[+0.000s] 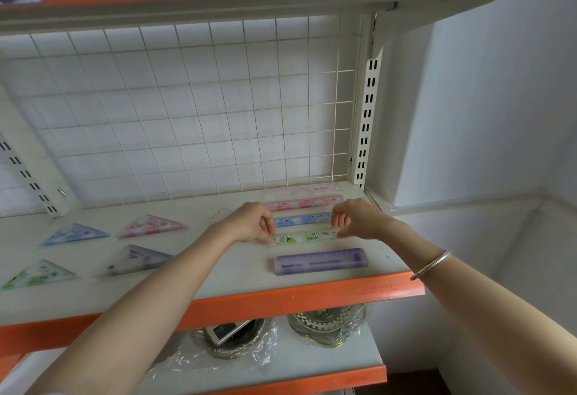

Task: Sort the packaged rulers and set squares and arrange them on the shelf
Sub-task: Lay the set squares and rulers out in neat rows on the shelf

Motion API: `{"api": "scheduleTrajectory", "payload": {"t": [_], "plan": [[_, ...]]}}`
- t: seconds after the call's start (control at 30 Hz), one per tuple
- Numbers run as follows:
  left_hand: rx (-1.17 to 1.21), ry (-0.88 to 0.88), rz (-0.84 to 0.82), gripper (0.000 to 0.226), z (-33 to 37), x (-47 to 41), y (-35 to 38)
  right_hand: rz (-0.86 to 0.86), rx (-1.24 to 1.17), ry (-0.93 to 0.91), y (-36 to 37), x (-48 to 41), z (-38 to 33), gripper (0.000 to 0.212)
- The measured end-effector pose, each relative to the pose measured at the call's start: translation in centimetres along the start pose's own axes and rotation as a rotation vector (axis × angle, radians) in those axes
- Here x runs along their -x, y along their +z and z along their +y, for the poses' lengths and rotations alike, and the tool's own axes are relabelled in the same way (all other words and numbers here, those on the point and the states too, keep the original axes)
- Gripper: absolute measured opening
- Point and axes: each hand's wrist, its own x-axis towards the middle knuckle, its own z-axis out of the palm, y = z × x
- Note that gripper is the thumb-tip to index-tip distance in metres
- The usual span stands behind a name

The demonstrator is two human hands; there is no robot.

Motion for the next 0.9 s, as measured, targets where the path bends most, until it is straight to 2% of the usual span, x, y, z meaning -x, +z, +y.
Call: {"api": "scheduleTrajectory", "payload": {"t": [0.27, 0.9], "plan": [[0.028, -0.070, 0.012, 0.029, -0.60, 0.54, 0.07, -0.001, 0.016, 0.010, 0.20, 0.45, 0.10, 0.011], [-0.010, -0.066, 0.034, 0.019, -0.58, 0.87, 0.17, -0.008, 0.058, 0.021, -0.01, 0.76, 0.09, 0.012]]}}
